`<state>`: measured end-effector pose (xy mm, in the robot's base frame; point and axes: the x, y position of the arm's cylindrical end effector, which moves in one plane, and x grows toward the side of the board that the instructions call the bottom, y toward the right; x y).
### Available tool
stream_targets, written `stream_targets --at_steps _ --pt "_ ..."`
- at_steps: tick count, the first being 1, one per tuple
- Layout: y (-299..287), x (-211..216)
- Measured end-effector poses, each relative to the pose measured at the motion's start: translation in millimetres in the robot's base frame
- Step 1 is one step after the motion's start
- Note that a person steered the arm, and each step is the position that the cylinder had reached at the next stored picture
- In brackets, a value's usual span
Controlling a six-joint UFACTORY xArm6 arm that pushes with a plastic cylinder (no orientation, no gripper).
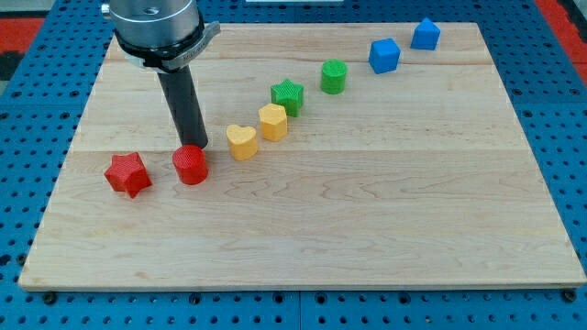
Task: Move the red star to the bottom left of the board
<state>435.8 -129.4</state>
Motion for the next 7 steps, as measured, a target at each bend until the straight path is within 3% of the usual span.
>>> stream_targets --at_steps 3,7 --pt "-83 0" --pt "-88 54"
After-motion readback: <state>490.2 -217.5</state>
